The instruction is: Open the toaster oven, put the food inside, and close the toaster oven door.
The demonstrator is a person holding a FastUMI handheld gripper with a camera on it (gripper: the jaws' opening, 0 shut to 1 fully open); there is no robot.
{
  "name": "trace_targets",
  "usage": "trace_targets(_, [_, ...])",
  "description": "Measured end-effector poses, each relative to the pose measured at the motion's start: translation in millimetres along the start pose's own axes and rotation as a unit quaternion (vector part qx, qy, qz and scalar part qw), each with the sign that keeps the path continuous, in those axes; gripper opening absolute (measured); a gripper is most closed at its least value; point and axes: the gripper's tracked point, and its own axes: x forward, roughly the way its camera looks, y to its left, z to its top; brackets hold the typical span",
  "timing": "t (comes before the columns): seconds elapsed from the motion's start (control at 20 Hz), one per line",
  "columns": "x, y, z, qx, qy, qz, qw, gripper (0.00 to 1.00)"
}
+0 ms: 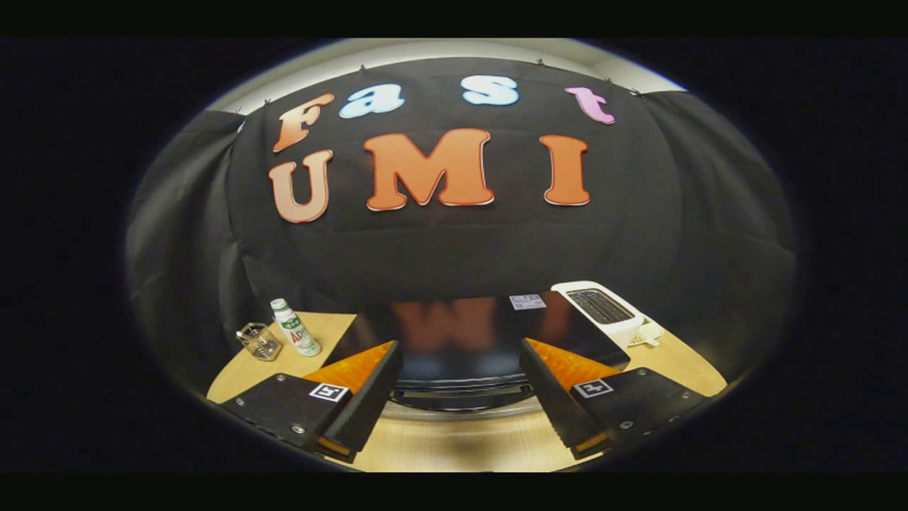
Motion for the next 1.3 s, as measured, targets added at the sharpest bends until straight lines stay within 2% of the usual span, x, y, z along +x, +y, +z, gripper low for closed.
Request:
trace_targets(0.3, [14, -5, -34, -0.003, 0.046, 0.000, 0.999, 0.99])
trace_targets(0.6, [2, -10, -36, -0.009, 0.038, 0.001, 0.999, 0.99])
trace_targets(0.95, [-30, -11, -54, -0.004, 0.032, 0.002, 0.999, 0.99])
trace_targets(1.3, [-76, -12, -100, -0.010, 0.056, 0.003, 0.998, 0.98])
